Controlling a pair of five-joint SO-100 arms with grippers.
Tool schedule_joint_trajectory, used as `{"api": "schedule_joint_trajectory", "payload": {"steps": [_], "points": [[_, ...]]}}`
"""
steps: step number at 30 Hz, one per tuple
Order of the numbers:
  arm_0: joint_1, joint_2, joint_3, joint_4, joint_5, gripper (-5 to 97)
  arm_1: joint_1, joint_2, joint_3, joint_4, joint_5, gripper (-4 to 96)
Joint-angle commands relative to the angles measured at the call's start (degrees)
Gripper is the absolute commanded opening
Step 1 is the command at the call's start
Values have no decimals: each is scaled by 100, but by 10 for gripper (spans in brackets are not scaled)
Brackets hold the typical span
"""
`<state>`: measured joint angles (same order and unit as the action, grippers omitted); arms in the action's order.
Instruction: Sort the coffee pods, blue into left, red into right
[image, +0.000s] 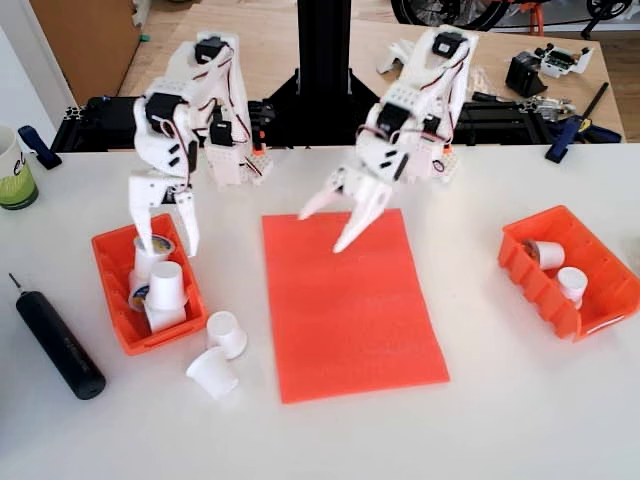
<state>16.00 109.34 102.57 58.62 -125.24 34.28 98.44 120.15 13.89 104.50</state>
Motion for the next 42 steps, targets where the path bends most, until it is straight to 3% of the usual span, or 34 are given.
{"api": "schedule_joint_trajectory", "payload": {"steps": [1,3,7,11,18,26,33,42], "points": [[-360,246,-492,246,149,202,211,-1547,-1046,-1767,-536,397],[-545,255,-738,826,167,202,290,-2364,-1749,-2153,-721,397],[-879,325,-1257,2109,176,199,290,-3454,-2566,-2865,-694,384],[-1020,396,-1292,2654,220,201,246,-3823,-3199,-2584,-703,382],[-1081,536,-1230,2848,26,194,246,-4113,-3551,-2558,-563,378],[-1230,536,-1169,2927,97,194,255,-4720,-3902,-2812,-413,370],[-1222,545,-1169,2883,114,192,360,-6135,-5862,-2276,-527,367],[-1187,545,-1169,2883,149,187,466,-6873,-7339,-1705,-721,366]]}}
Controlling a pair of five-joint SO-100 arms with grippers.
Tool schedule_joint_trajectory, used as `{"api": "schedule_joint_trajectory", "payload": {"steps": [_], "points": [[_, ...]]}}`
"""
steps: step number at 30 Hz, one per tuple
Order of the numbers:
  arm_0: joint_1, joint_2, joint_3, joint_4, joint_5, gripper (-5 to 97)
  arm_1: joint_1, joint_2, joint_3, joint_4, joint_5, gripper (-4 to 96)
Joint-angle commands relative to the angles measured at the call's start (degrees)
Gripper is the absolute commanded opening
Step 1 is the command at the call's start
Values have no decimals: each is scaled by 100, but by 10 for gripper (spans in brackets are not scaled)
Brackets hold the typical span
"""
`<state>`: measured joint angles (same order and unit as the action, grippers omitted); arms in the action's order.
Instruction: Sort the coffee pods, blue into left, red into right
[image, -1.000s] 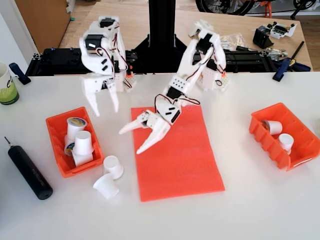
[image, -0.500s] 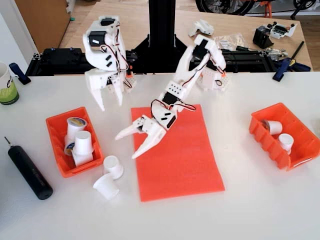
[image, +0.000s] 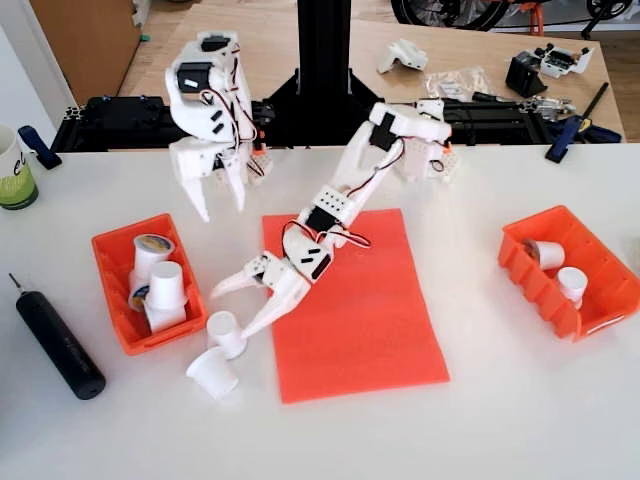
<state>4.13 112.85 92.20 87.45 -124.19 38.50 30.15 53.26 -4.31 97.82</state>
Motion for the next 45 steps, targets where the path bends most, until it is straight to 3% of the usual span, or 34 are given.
{"api": "schedule_joint_trajectory", "payload": {"steps": [1,17,26,45], "points": [[0,185,-132,0,44,187,44,-167,-861,185,-53,365],[0,158,-44,-9,44,180,9,-1160,-2259,431,35,356],[0,193,-18,-26,-9,173,0,-1354,-2276,229,53,346],[-44,185,53,-26,-35,171,176,-1652,-2610,-343,149,223]]}}
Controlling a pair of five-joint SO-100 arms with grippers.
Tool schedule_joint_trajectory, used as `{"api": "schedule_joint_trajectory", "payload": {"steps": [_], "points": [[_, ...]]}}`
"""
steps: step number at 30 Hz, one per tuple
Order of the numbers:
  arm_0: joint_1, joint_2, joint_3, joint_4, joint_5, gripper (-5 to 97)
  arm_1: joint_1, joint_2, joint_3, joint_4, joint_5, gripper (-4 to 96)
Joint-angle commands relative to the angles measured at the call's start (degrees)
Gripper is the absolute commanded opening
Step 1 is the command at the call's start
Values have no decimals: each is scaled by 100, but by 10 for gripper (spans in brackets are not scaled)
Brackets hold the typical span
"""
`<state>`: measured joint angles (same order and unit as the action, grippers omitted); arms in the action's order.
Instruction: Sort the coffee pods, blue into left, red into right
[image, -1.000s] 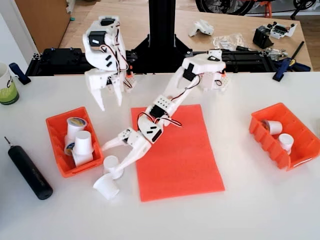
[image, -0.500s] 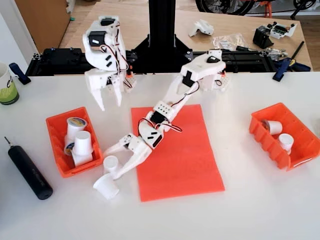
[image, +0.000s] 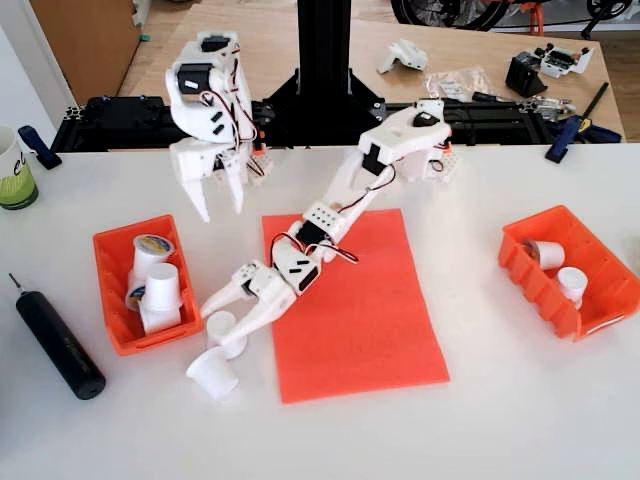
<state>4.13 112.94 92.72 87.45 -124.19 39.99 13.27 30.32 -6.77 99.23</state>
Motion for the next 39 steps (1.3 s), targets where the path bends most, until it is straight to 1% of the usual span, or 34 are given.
{"api": "schedule_joint_trajectory", "payload": {"steps": [1,10,12,15,18,22,24,26,28,30,32,34,36,37,39], "points": [[-44,176,9,-26,-35,171,44,-18,-316,-176,35,221],[-44,185,9,-26,-35,171,53,-290,-316,-396,53,265],[-53,193,9,0,-26,171,62,-343,-316,-431,18,258],[-53,202,9,18,-18,171,88,-501,-316,-677,-70,218],[-53,202,9,9,-26,171,123,-598,-316,-905,-352,182],[-53,202,9,-18,-35,170,141,-624,-316,-1195,-914,171],[-62,202,9,-26,-35,169,141,-624,-316,-1415,-1248,151],[-70,202,9,-26,-35,169,141,-624,-413,-1600,-1705,150],[-88,202,9,-26,-35,169,132,-624,-756,-1415,-2224,146],[-105,202,9,-26,-35,169,105,-624,-1345,-844,-2769,142],[-123,202,9,-26,-35,169,44,-624,-2153,-70,-3428,148],[-158,202,9,0,-35,169,-97,-624,-3164,765,-4271,156],[-220,202,9,26,9,169,-281,-624,-4271,1854,-5054,157],[-264,202,9,44,26,170,-360,-475,-4386,2145,-5484,155],[-334,202,26,97,70,171,-501,26,-4386,2725,-6073,154]]}}
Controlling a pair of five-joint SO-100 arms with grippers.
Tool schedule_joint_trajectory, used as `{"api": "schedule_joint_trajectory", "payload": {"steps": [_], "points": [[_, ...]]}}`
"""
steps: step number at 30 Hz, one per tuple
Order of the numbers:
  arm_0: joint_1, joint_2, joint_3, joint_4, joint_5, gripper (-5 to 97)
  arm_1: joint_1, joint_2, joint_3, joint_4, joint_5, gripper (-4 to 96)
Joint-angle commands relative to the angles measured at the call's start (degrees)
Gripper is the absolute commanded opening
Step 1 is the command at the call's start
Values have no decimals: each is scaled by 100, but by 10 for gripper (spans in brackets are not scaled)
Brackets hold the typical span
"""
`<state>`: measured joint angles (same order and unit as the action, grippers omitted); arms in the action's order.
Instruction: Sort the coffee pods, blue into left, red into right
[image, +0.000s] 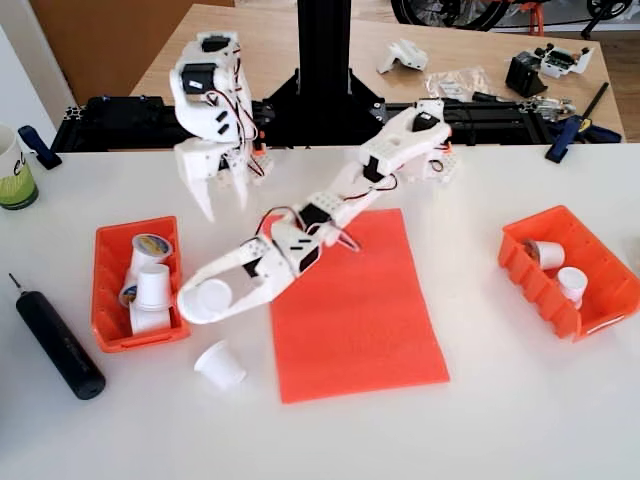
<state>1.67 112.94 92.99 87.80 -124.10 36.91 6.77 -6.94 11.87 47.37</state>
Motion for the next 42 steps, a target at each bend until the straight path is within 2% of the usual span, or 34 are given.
{"api": "schedule_joint_trajectory", "payload": {"steps": [1,10,22,26,29,33,35,37,39,42], "points": [[-105,202,18,70,70,172,-246,853,-659,1028,-1151,150],[-396,202,220,-9,70,170,-949,2654,-650,3146,-3639,103],[-1002,193,352,-70,97,170,-1723,4869,-642,5818,-7058,103],[-1204,193,439,-202,70,169,-2101,5361,-642,6627,-7875,99],[-1380,193,475,-255,70,169,-2303,5440,-642,7014,-8235,90],[-1661,202,475,-281,97,169,-2637,5607,-642,7515,-8490,82],[-1828,202,475,-290,158,172,-2628,5687,-642,7682,-8279,76],[-2021,202,475,-290,290,173,-2522,5678,-642,7761,-7708,67],[-2206,202,475,-290,413,173,-2505,5599,-642,7840,-6917,63],[-2426,202,510,-290,615,173,-2602,5414,-642,8077,-5229,50]]}}
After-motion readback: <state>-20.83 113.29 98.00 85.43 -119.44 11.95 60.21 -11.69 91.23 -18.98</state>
